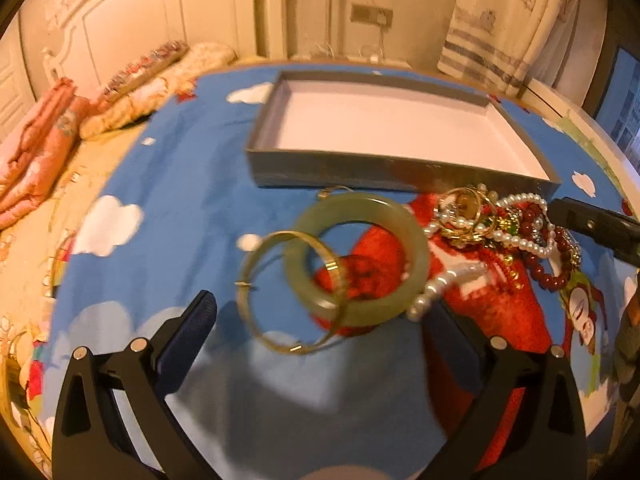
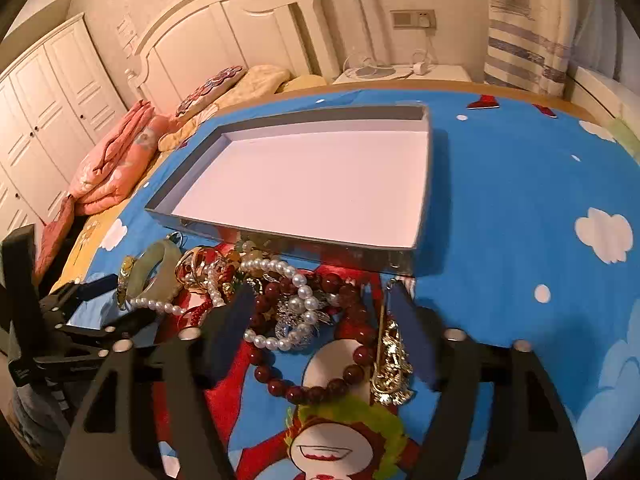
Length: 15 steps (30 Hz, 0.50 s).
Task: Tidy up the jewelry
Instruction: 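Move left tool to the thin gold bangle while right tool reaches the black flower ring, then close left tool on the gold bangle while right tool grasps the black flower ring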
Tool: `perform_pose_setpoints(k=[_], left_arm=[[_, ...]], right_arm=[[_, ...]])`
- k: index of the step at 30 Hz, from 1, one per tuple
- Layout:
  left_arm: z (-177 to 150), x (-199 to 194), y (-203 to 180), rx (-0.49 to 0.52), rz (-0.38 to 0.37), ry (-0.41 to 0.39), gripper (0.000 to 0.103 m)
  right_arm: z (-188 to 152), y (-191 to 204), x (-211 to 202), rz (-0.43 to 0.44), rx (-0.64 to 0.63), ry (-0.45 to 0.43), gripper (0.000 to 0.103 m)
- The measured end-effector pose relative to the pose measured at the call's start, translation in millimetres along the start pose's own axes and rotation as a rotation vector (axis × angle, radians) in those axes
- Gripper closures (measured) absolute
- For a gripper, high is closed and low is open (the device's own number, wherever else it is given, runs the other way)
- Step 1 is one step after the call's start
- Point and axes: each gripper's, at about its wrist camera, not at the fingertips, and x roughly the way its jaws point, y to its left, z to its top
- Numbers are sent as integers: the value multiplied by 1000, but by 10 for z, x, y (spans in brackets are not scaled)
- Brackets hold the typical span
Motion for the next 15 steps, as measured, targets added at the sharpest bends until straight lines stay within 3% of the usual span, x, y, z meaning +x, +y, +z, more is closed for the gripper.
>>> perform_pose_setpoints(k=[1,5,9,10,15], left_arm=[[-24,-47,52,-3,0,-15,2],[-49,-178,194,-16,2,-62,2],[-29,-237,268,5,62,-75,3],[-17,-245,285,5,60,-77,3],[-10,-288,397,-17,3,-62,3]], right_arm=[[1,23,7,2,-13,-2,51],[2,154,61,-45,-91,-1,56],[-35,259,59,-85,-171,-14,65],[-36,264,59,-77,-177,-11,69],[-51,356,-98,-42,-201,-71,69]])
